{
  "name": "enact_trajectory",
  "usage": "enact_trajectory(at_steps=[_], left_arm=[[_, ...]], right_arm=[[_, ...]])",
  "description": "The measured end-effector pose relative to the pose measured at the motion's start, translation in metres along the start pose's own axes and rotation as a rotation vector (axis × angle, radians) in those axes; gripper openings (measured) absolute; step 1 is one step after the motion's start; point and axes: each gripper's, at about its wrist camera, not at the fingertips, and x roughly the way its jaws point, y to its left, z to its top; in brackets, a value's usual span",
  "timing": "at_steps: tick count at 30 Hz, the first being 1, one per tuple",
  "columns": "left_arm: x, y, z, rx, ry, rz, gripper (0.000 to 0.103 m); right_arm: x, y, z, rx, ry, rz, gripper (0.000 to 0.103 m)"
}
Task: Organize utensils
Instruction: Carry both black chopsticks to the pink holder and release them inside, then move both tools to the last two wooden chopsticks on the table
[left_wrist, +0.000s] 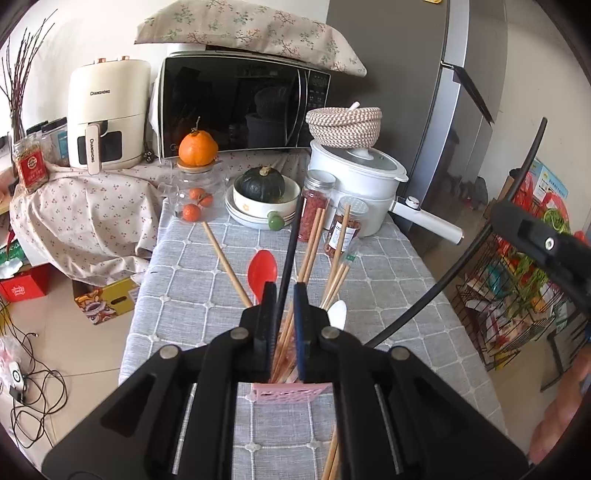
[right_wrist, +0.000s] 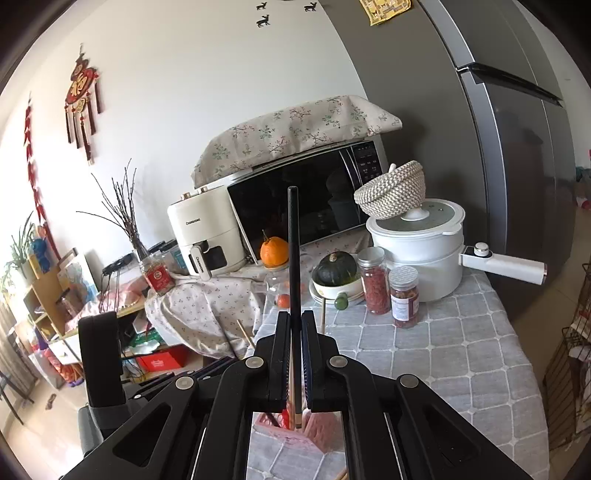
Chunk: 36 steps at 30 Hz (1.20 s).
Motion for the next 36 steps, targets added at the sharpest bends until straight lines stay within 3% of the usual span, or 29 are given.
enact_trajectory(at_steps=[6,8,11,18,27,32,36], left_arm=[[-0.008,0.001,-0.001,0.005,0.000,0.036,0.036],[-0.009,0.003,-0.003,0.014,-0.002,0.068,0.051],[-0.008,0.008,-0.008,0.024,0.019,0.102,0.061],[0.001,0.020,-0.024,0.032,0.107,0.140,0.068],[0.002,0.026,-0.035,0.052,0.155,0.160,0.071],[0.002,0.028,-0.038,0.052,0.167,0.159,0.074],[0.004,0.028,-0.041,0.044,0.185,0.145,0.074]], right_arm=[[0.013,0.001,-0.005,-0.001,0.016,-0.005,0.006],[0.017,0.001,-0.007,-0.001,0.020,-0.011,0.006],[0.024,0.000,-0.009,-0.003,0.024,-0.015,0.006],[0.047,0.002,-0.019,-0.002,0.077,-0.019,0.006],[0.071,0.003,-0.034,-0.018,0.144,-0.044,0.007],[0.068,-0.002,-0.033,0.012,0.153,-0.031,0.018],[0.058,-0.006,-0.027,0.020,0.132,-0.026,0.034]])
